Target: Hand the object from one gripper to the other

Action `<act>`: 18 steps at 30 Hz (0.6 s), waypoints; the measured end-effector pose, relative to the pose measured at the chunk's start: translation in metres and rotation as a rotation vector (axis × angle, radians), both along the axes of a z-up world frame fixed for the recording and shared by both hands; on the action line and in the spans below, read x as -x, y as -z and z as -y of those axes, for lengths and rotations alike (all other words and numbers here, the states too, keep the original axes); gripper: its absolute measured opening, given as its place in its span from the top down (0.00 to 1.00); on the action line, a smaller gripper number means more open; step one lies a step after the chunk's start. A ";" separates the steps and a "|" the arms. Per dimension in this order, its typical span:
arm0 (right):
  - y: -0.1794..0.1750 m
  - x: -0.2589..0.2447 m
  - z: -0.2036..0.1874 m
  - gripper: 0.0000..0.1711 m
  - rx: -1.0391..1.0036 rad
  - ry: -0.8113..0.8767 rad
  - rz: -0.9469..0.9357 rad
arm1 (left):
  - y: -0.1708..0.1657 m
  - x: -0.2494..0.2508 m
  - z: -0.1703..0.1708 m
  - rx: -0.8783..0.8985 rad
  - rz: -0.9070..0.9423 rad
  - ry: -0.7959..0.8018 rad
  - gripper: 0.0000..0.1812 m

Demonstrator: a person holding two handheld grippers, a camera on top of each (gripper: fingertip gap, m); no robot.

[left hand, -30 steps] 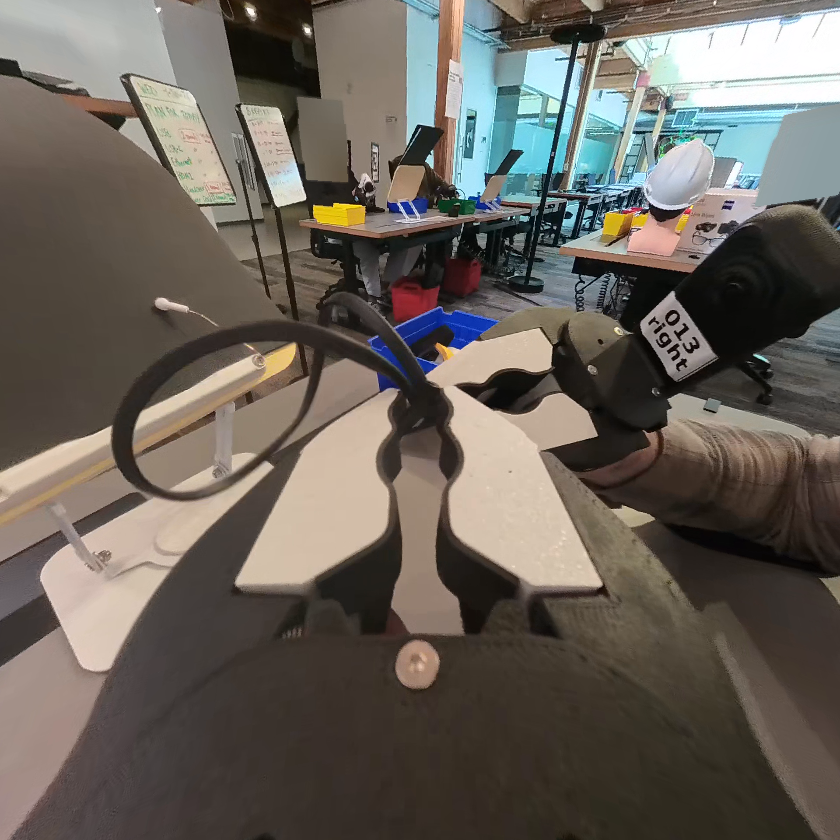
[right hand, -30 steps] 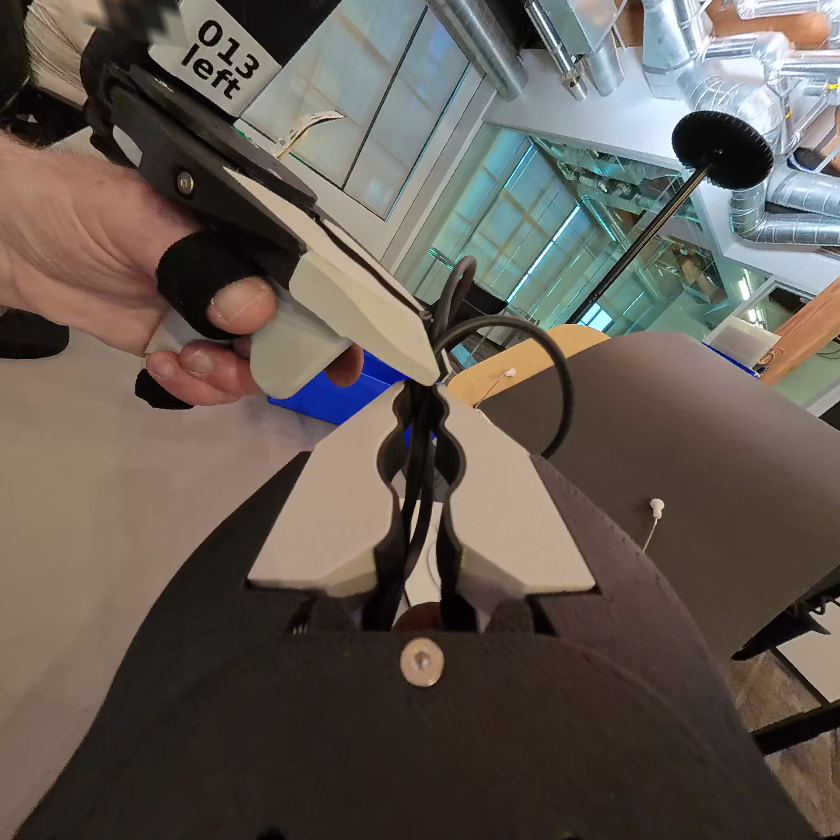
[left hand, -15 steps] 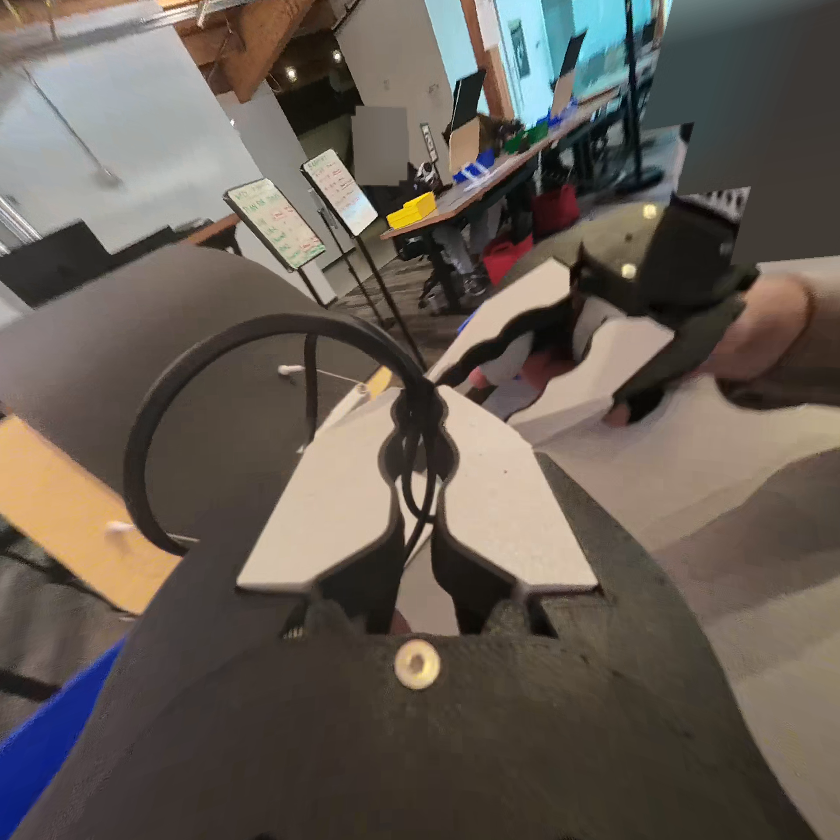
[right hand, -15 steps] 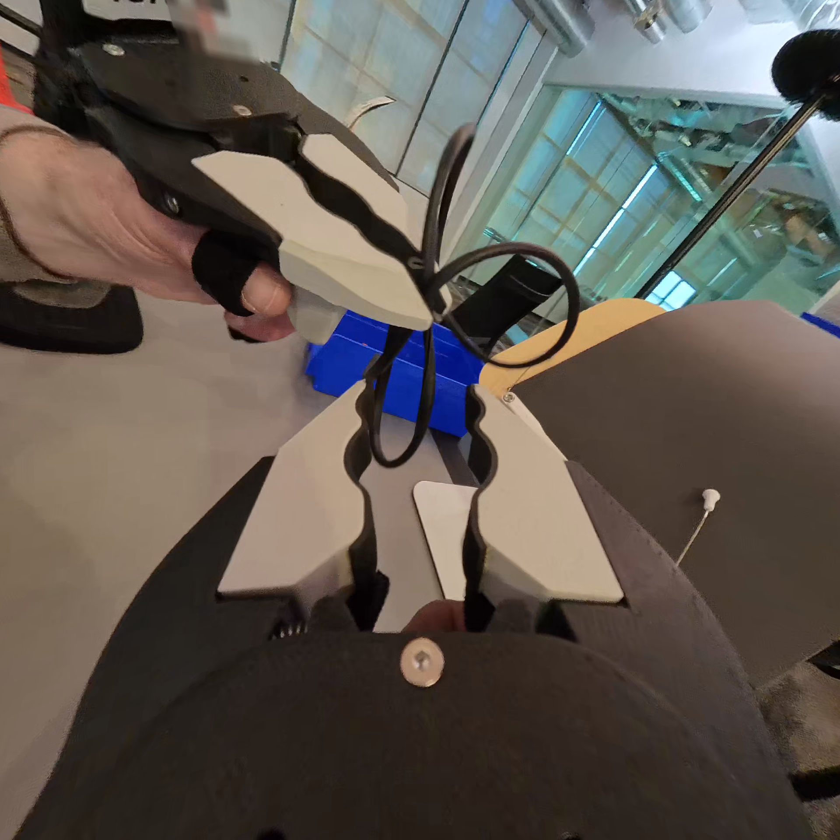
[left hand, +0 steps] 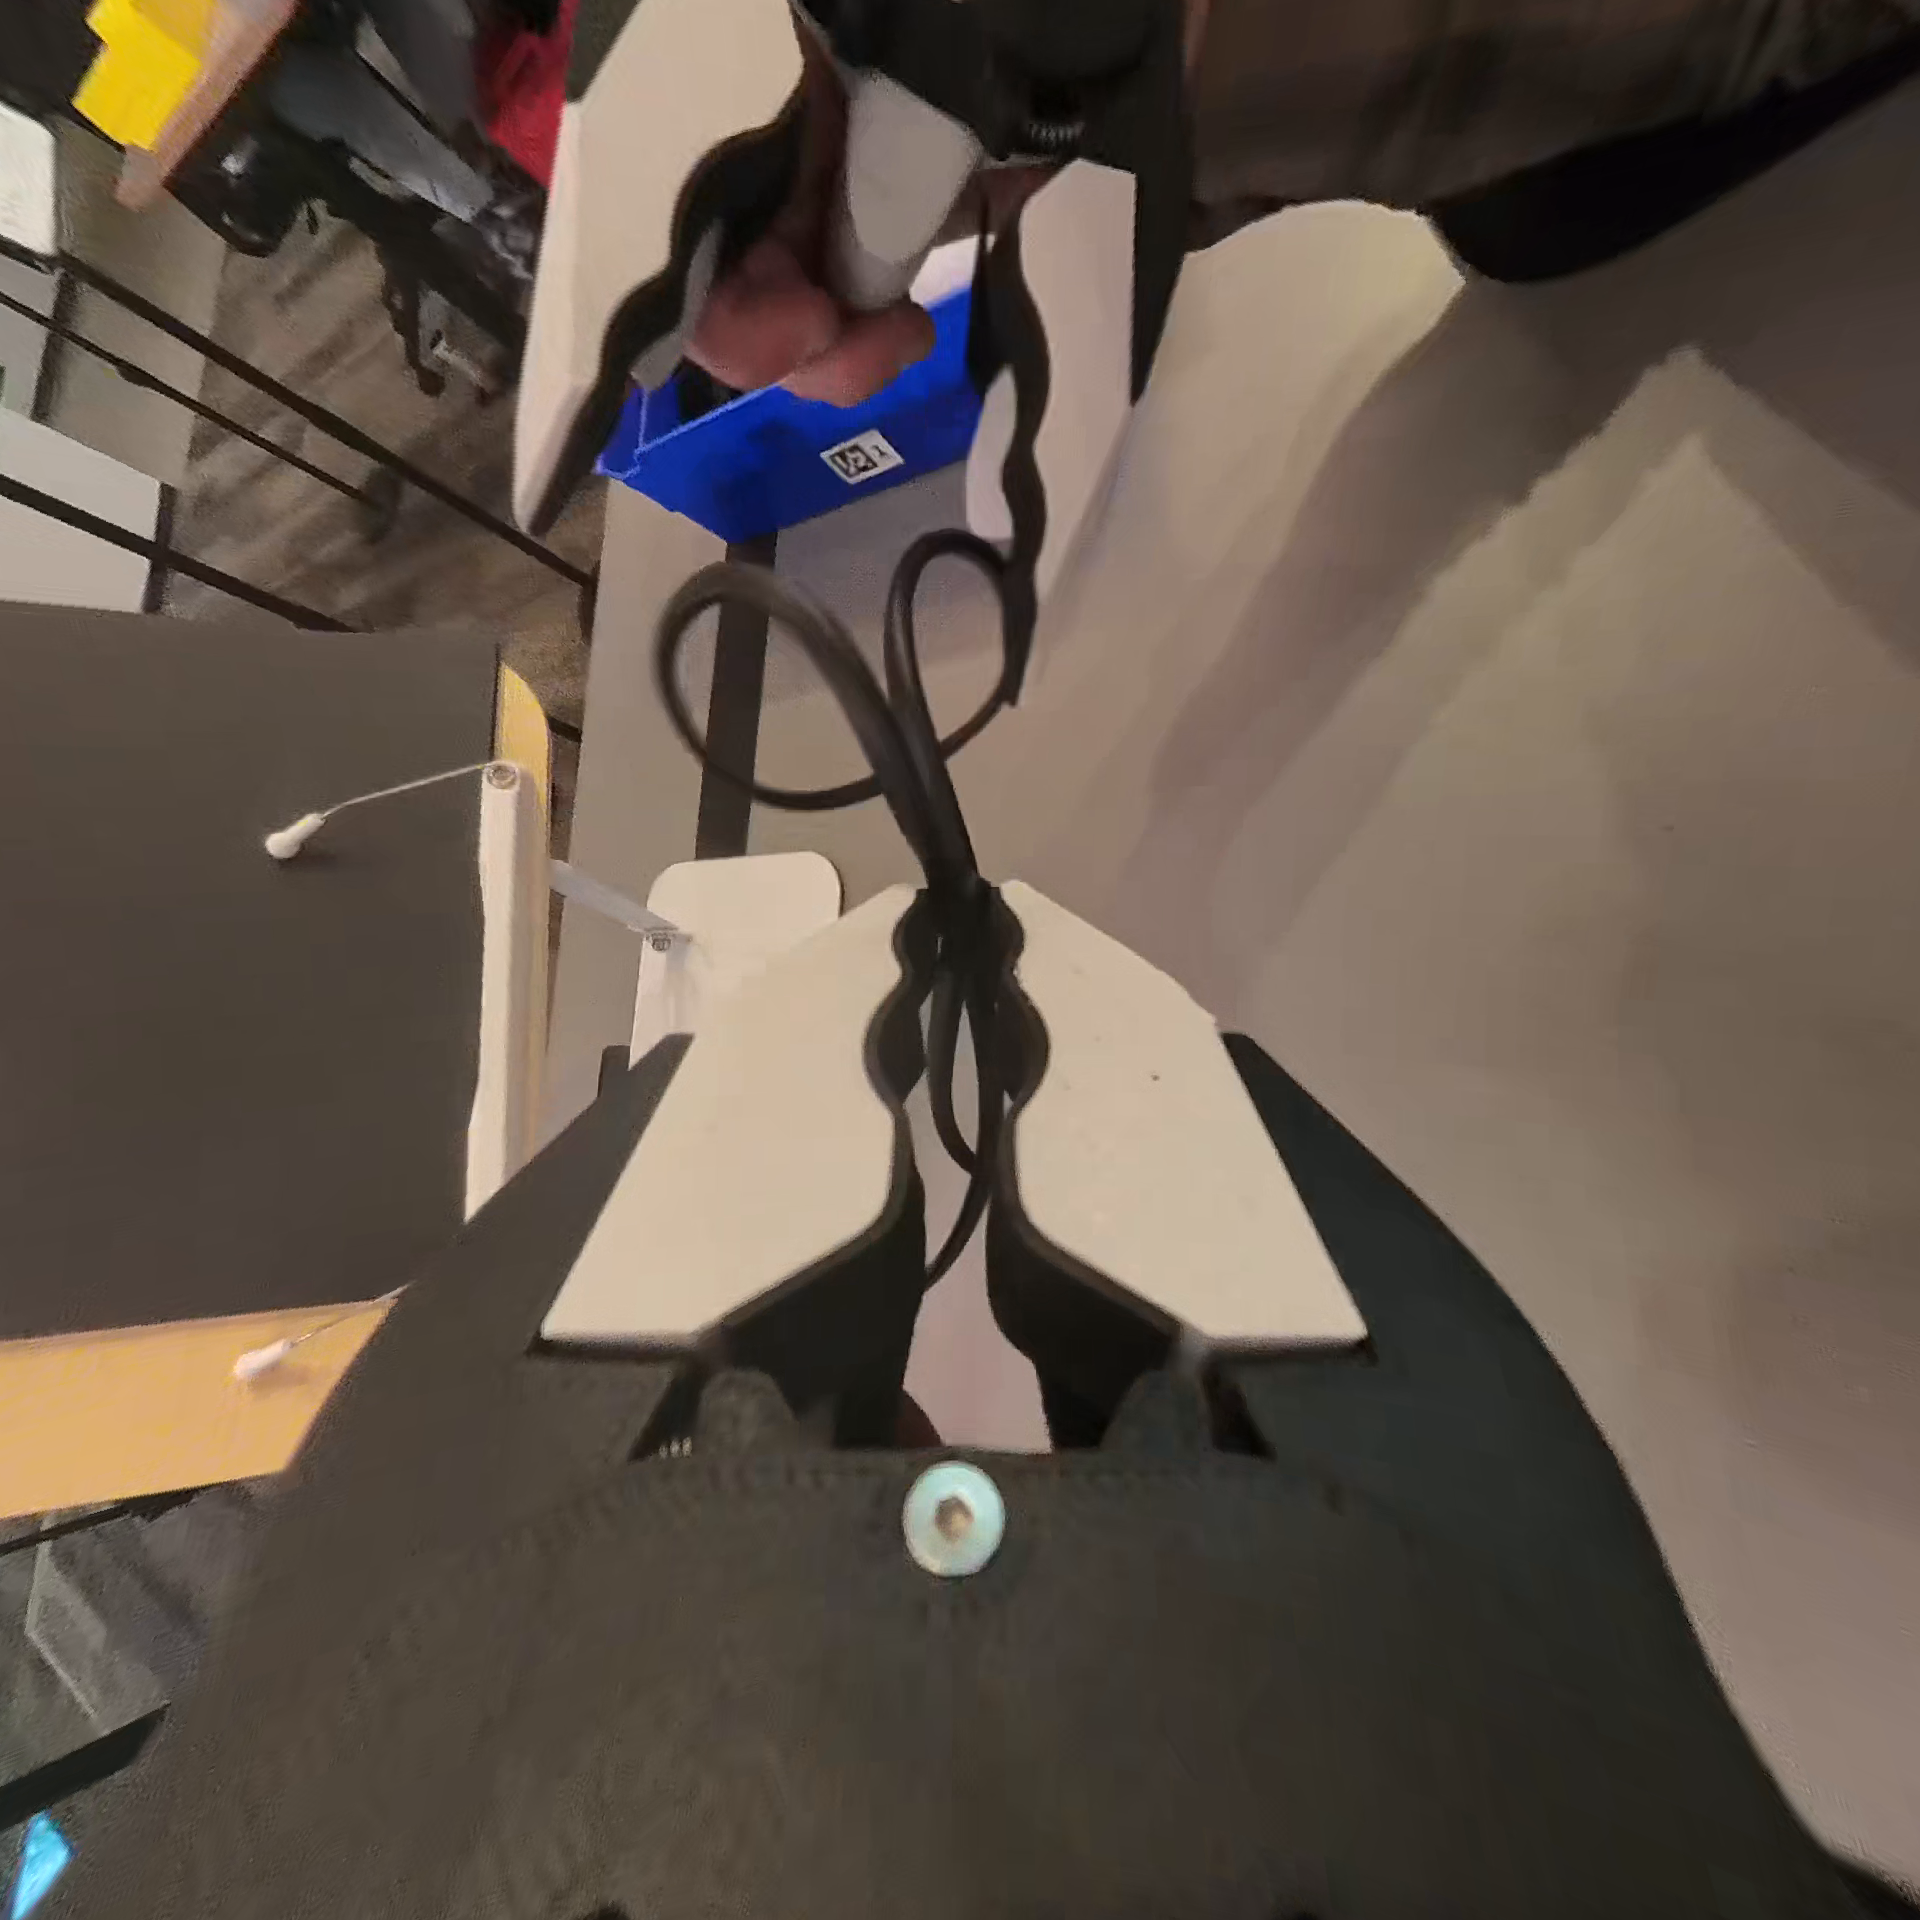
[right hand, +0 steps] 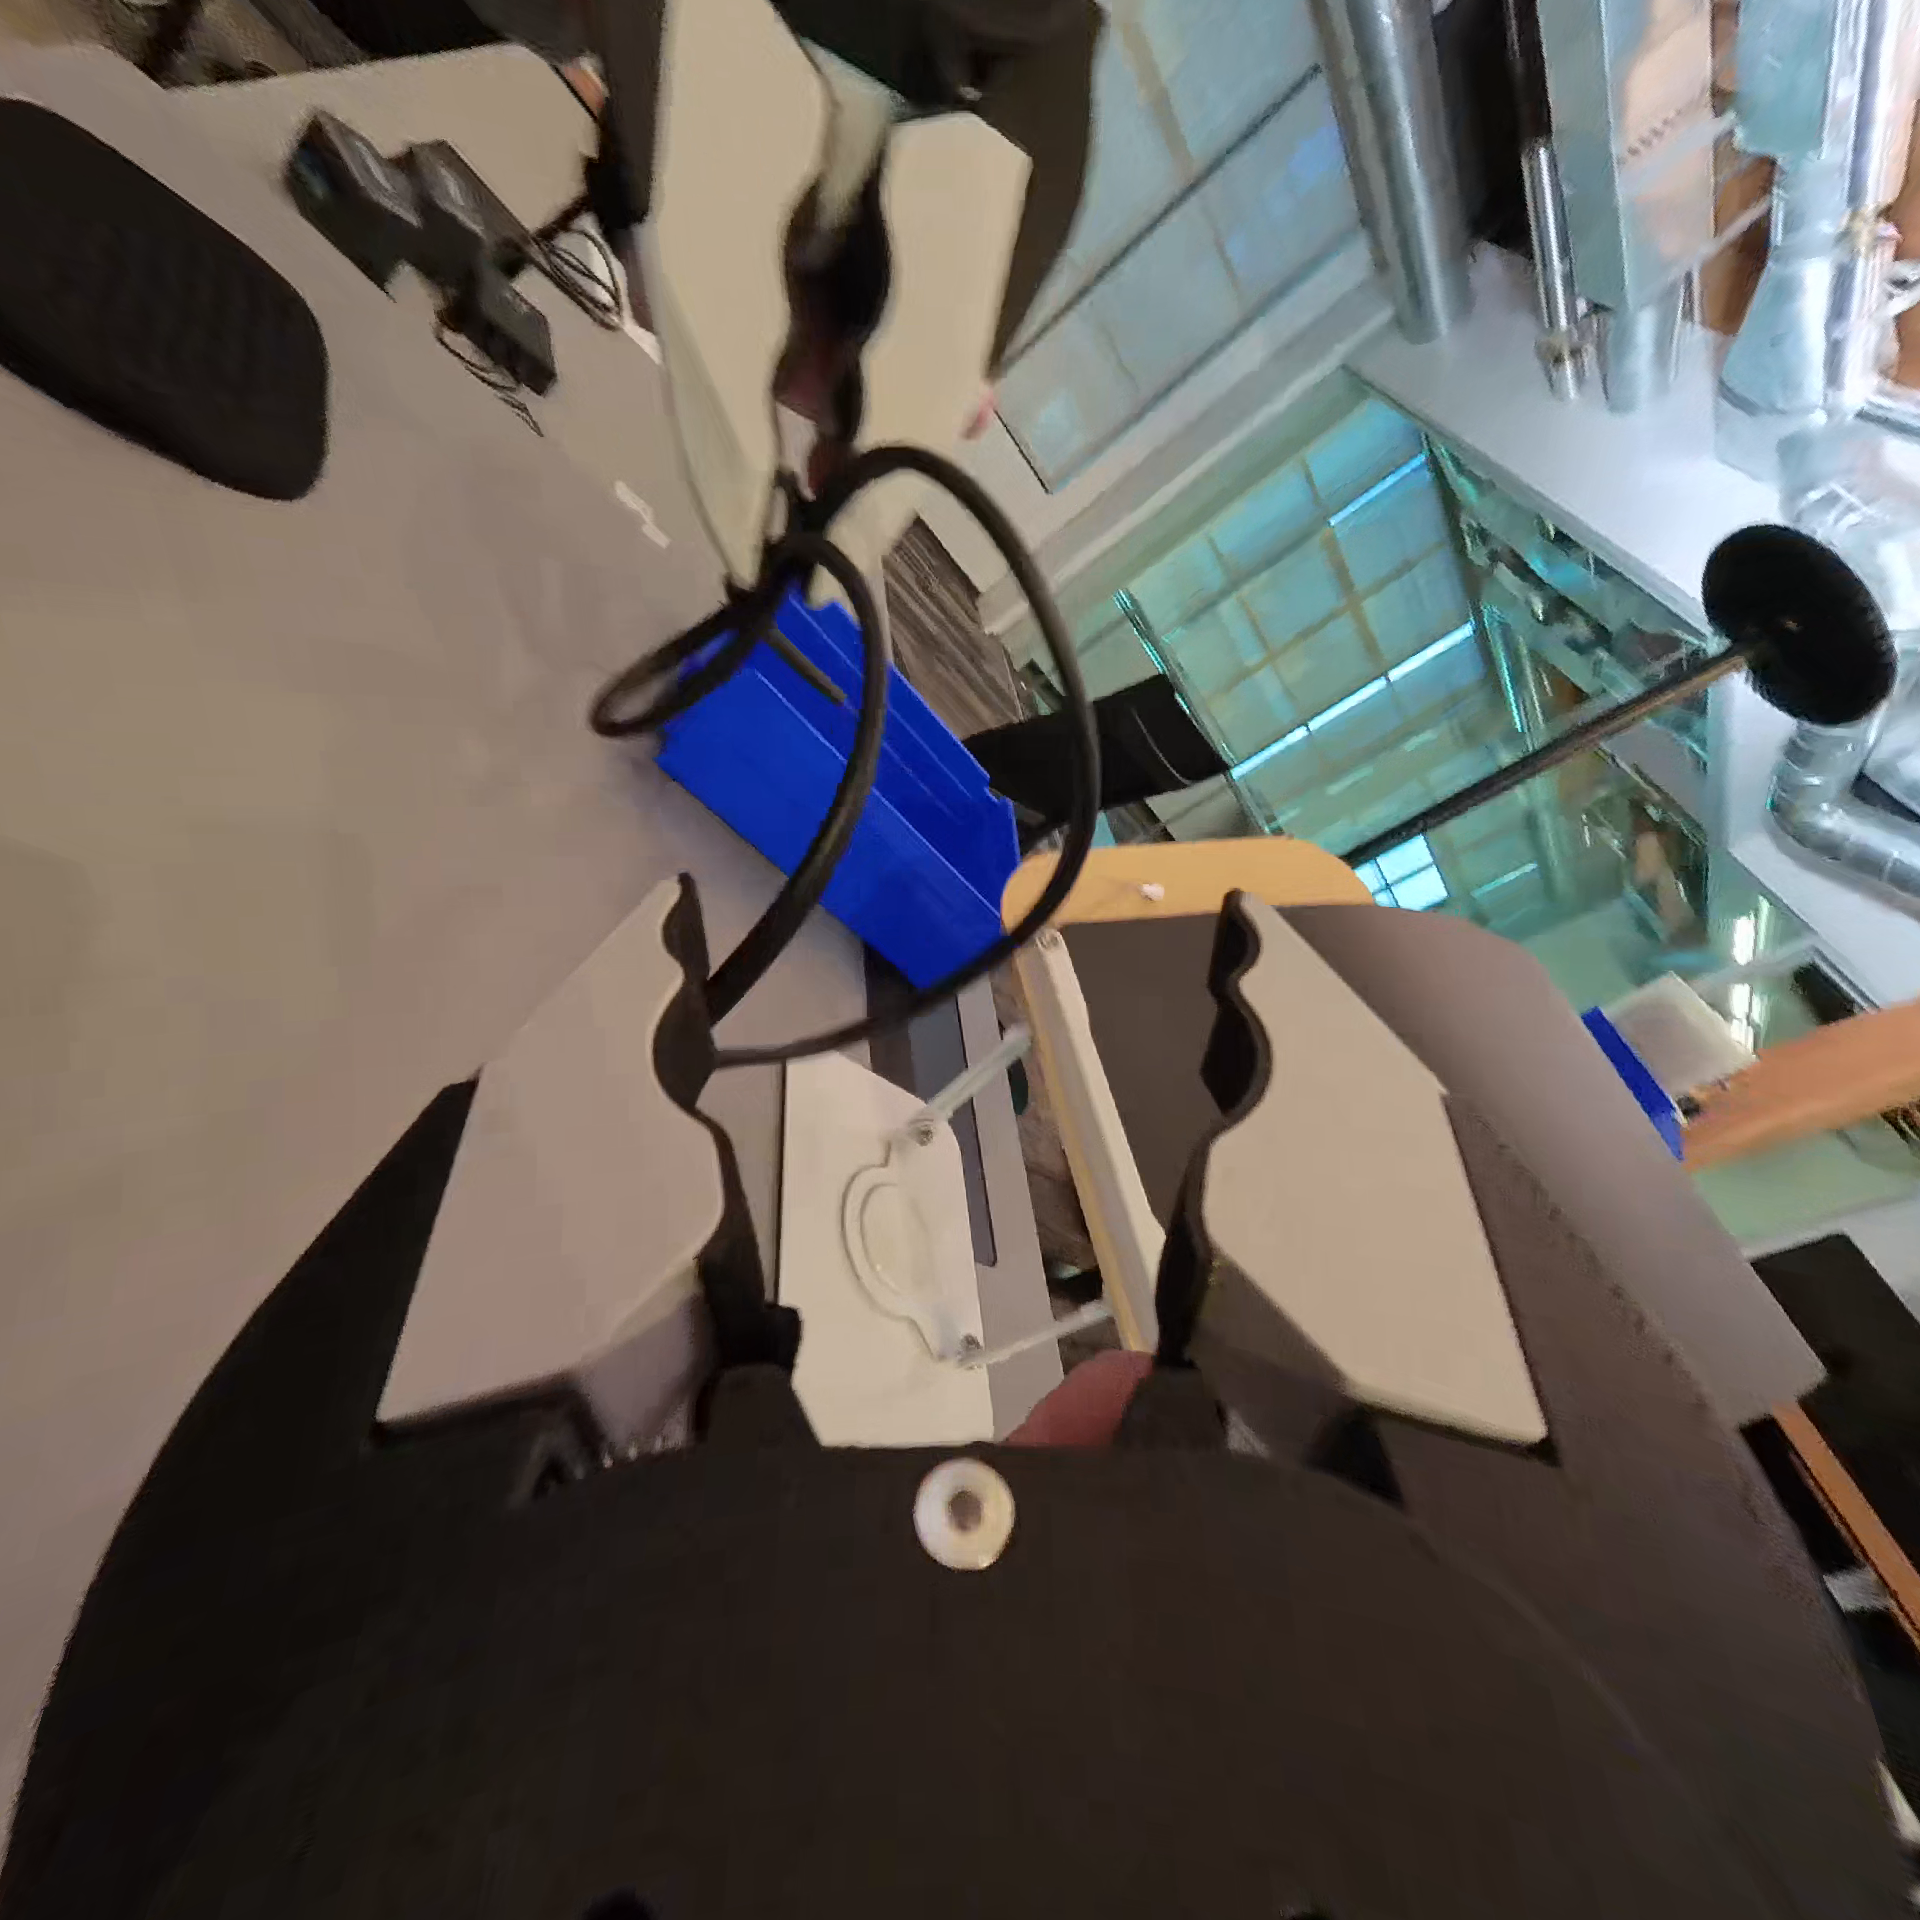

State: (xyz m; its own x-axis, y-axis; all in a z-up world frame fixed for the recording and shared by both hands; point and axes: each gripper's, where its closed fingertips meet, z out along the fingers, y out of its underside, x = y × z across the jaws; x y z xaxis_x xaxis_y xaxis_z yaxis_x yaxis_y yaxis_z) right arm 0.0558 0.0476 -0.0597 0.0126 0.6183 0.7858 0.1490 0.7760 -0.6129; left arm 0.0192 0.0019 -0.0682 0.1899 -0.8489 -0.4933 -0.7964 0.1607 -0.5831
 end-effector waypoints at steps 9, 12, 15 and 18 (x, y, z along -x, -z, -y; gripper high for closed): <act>0.004 0.015 0.026 0.74 -0.027 -0.057 -0.021 | 0.006 0.002 0.013 0.022 -0.238 0.085 0.96; 0.001 0.012 0.028 0.85 -0.030 -0.069 -0.024 | 0.007 0.005 0.012 0.013 -0.276 0.092 0.96; 0.006 0.011 0.026 0.96 -0.052 -0.060 0.006 | 0.005 0.007 0.008 -0.013 -0.308 0.091 0.96; 0.012 0.013 0.023 0.99 -0.035 -0.048 0.042 | 0.003 0.009 0.003 -0.048 -0.323 0.080 0.96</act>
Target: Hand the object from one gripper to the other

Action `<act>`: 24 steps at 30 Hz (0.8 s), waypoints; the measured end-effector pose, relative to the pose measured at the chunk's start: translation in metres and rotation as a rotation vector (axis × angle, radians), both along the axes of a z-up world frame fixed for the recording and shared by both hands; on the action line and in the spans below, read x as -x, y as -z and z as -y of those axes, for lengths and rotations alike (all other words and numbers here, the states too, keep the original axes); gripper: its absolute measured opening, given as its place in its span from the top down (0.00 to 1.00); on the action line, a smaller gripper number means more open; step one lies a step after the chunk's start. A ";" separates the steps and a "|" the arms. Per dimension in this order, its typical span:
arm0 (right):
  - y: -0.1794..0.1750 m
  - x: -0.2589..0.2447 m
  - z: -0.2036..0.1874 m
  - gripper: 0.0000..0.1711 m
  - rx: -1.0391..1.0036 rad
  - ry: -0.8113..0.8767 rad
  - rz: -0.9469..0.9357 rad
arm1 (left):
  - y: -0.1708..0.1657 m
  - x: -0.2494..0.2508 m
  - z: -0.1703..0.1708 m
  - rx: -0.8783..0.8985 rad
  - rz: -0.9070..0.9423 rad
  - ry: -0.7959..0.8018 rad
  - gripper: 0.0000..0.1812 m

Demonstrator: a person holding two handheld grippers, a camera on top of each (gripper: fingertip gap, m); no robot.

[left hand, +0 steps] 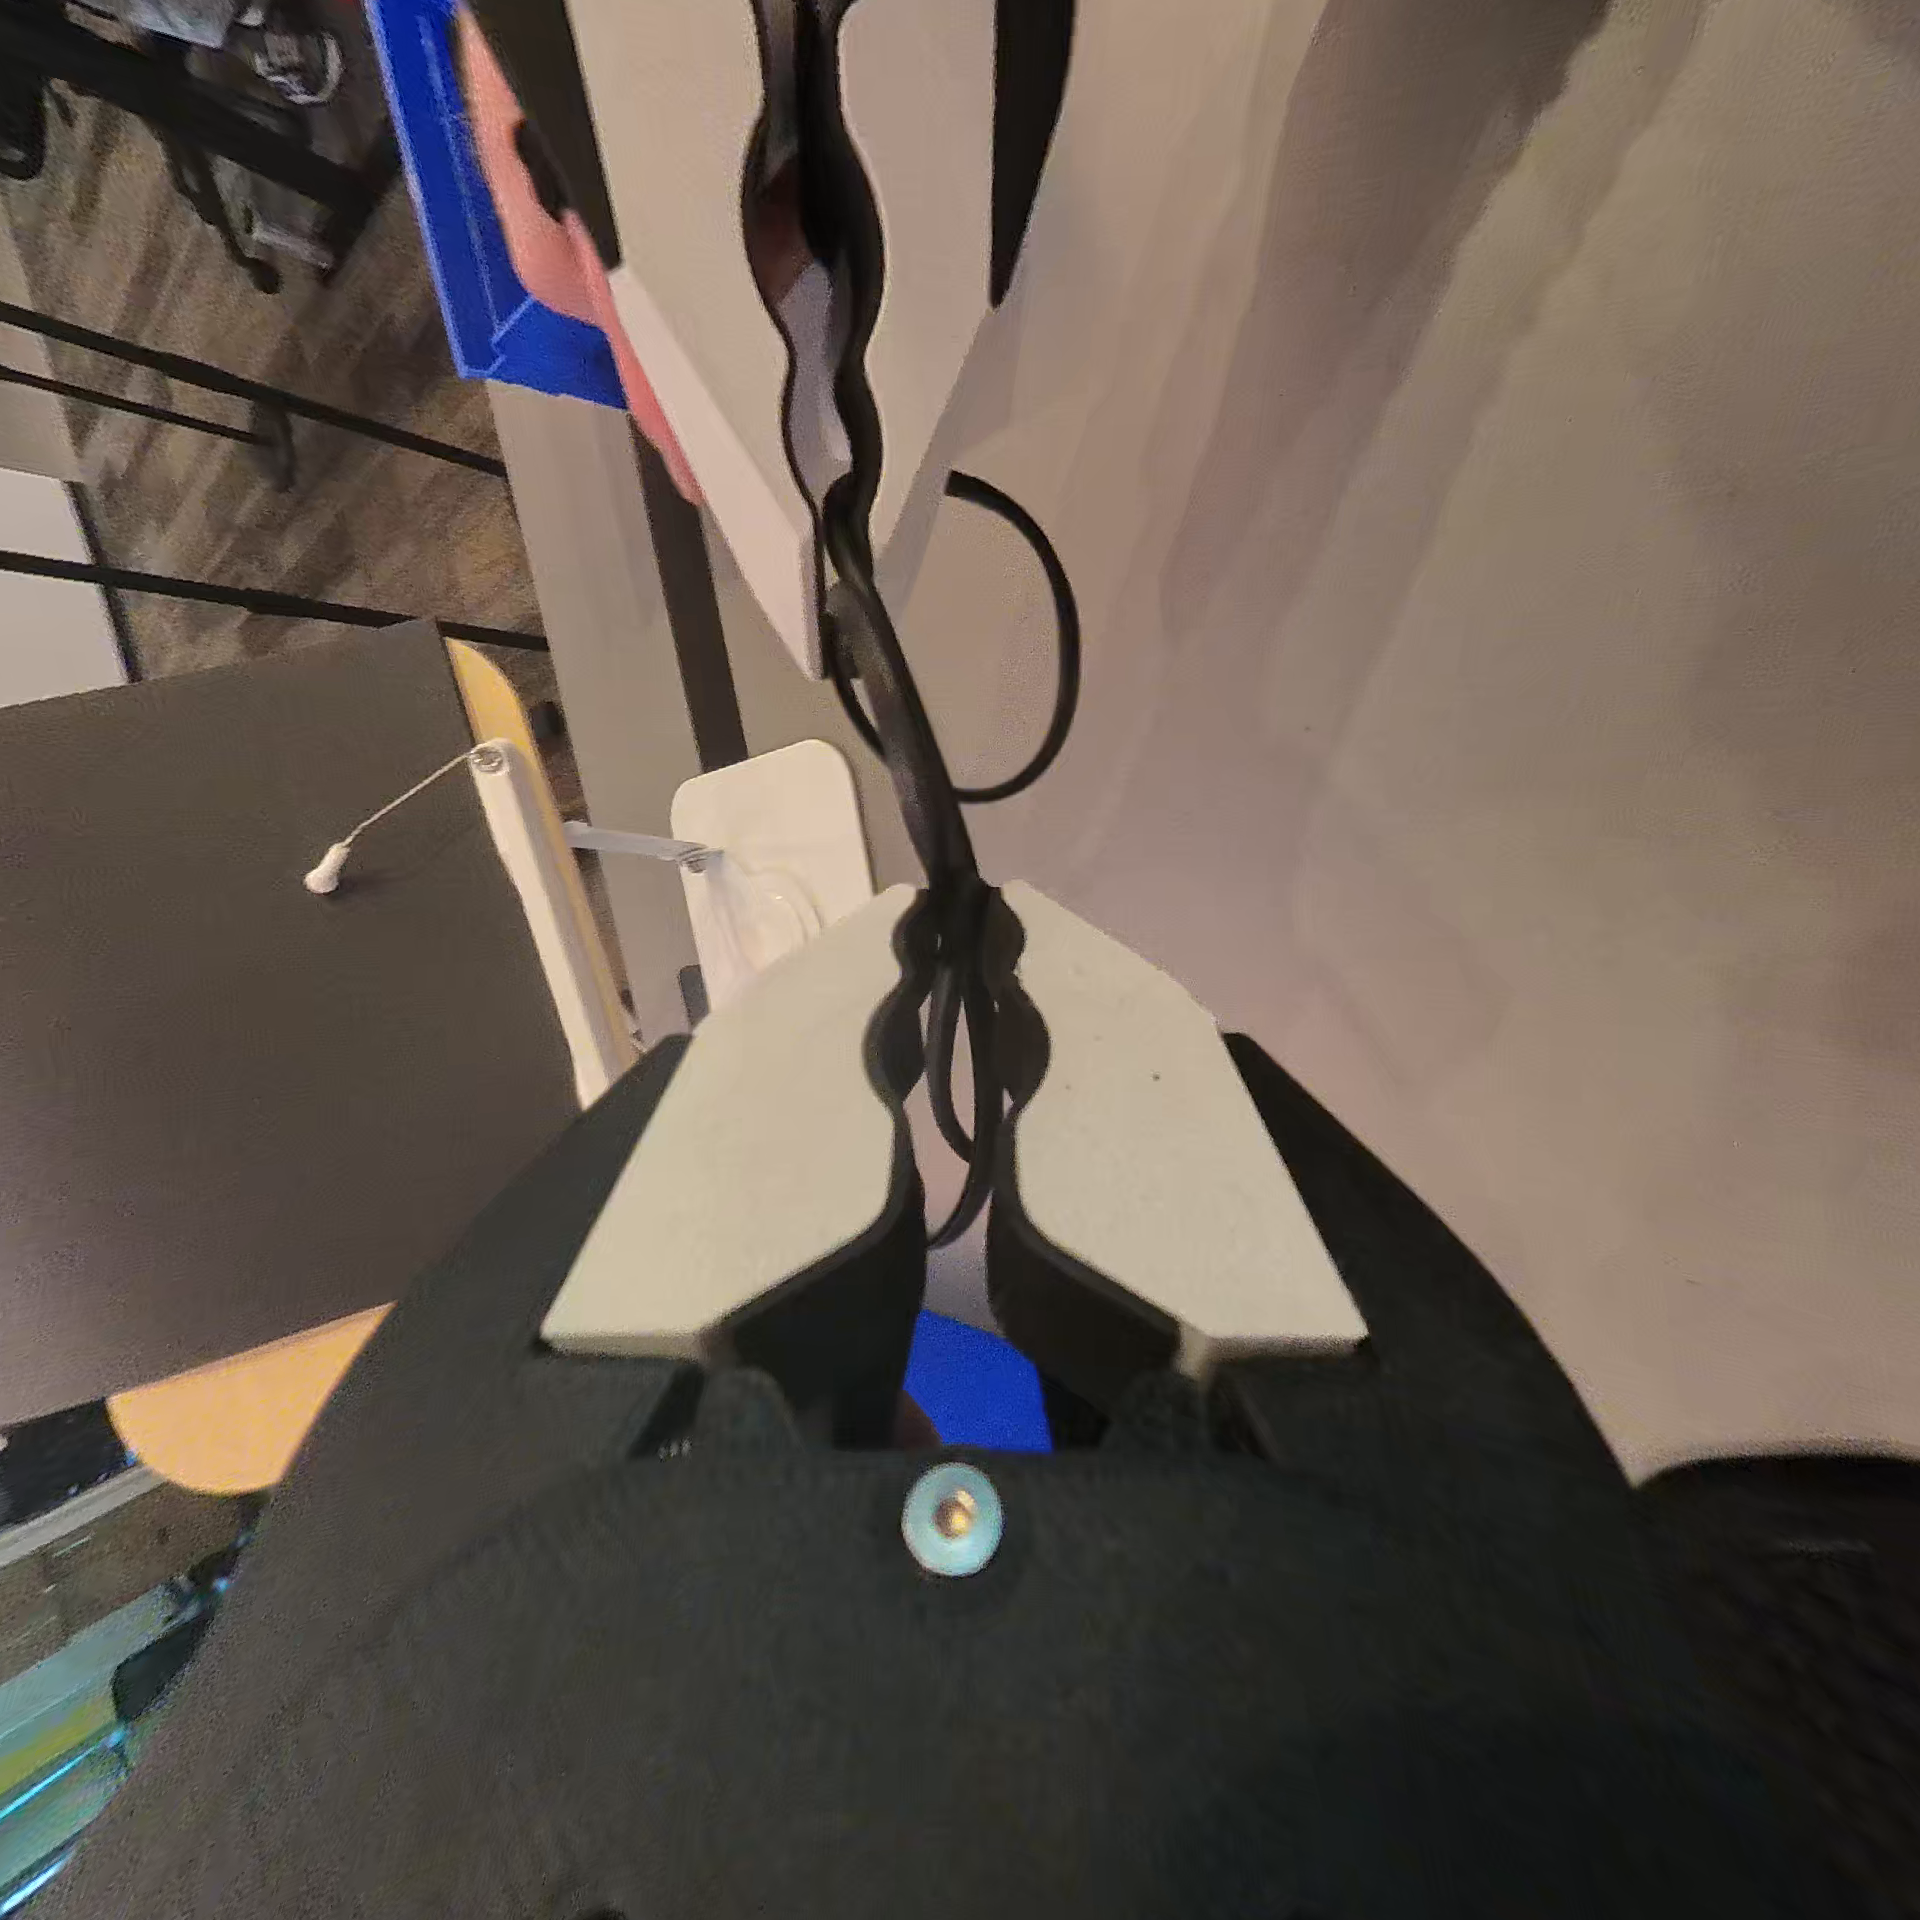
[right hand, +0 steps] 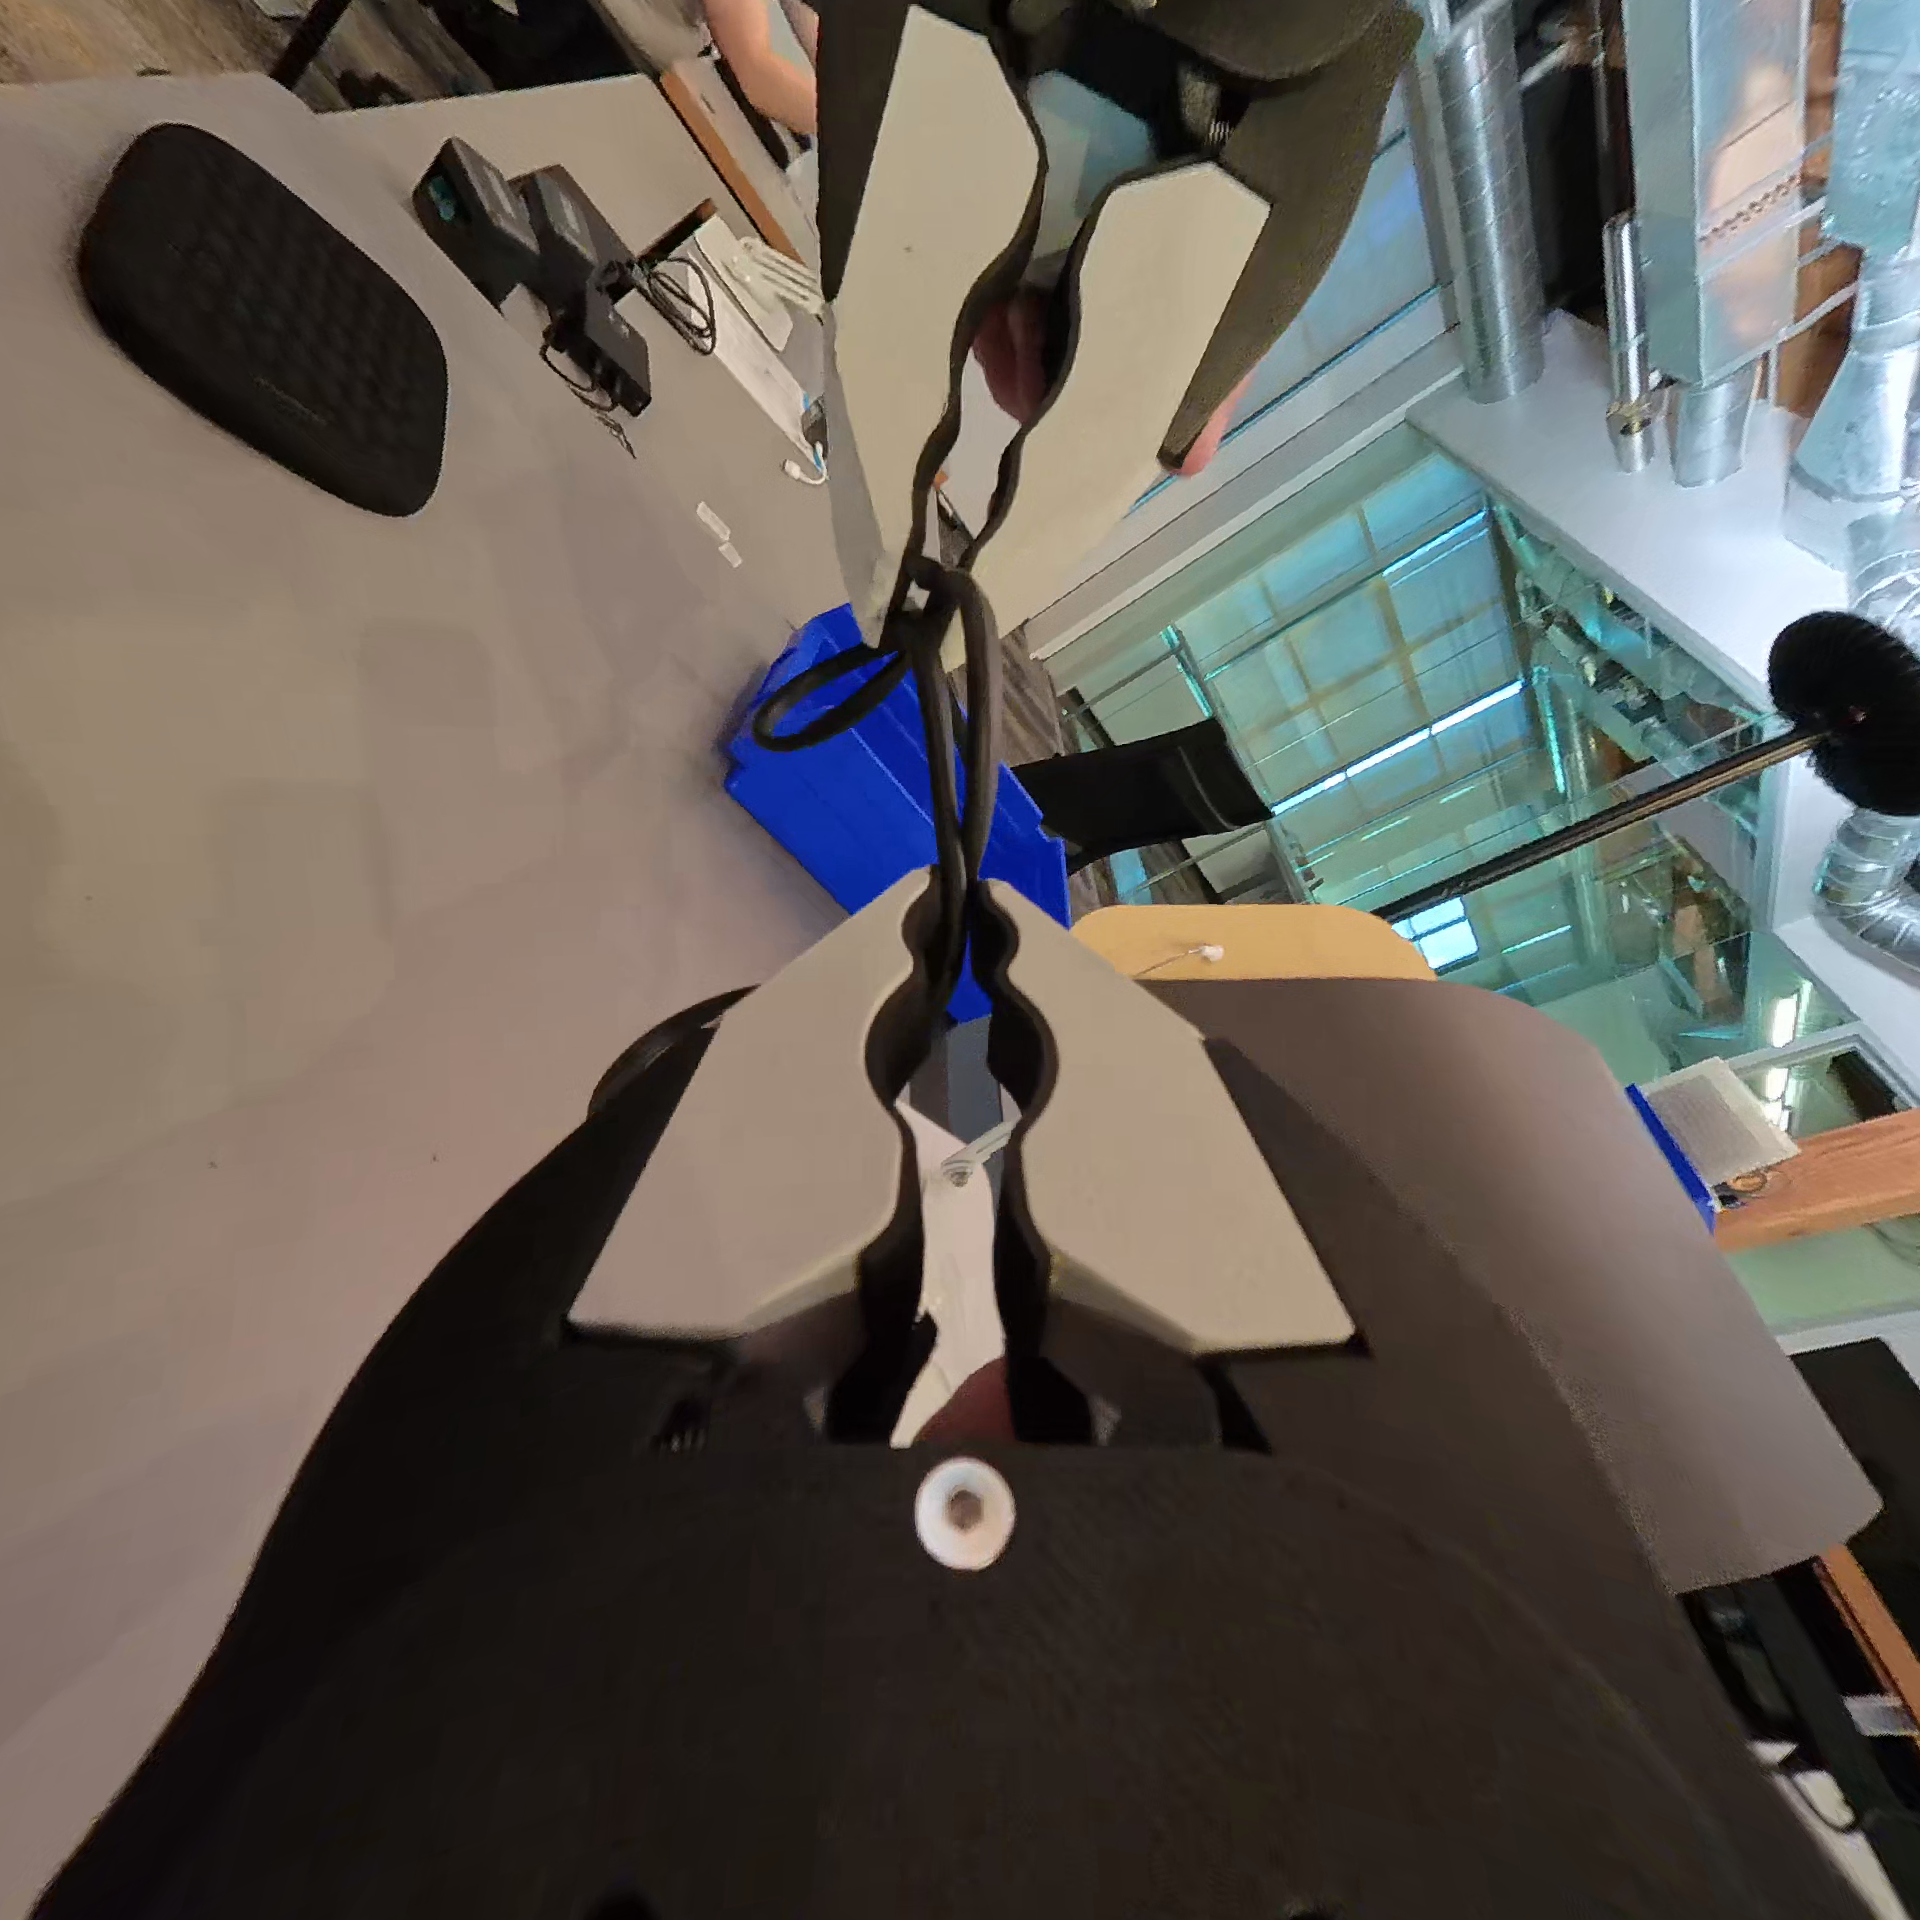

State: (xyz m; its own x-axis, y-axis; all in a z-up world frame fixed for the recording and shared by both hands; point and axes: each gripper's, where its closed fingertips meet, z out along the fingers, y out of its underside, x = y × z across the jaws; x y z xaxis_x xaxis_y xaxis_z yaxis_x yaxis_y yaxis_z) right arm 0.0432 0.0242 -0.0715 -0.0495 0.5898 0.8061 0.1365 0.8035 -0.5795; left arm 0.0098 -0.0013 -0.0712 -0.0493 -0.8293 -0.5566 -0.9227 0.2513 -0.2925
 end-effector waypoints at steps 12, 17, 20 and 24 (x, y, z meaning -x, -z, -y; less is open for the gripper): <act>-0.035 0.001 -0.028 1.00 0.558 -0.049 -0.288 | -0.038 -0.020 -0.030 -0.056 0.554 -0.134 0.95; -0.037 0.001 -0.043 1.00 0.552 0.034 -0.362 | -0.033 -0.029 -0.032 -0.020 0.643 -0.139 0.96; -0.035 0.004 -0.043 1.00 0.554 0.046 -0.379 | -0.026 -0.040 -0.030 0.053 0.688 -0.128 0.96; -0.037 0.005 -0.040 1.00 0.602 0.011 -0.392 | -0.020 -0.048 -0.034 0.047 0.700 -0.129 0.95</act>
State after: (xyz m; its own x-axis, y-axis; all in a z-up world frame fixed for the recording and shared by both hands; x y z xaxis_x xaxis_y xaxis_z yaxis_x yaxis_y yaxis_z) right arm 0.0387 0.0639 -0.0343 0.1856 0.9365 0.2975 -0.1662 0.3283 -0.9298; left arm 0.0573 0.0331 -0.0509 0.4069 -0.8284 -0.3850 -0.5357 0.1249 -0.8351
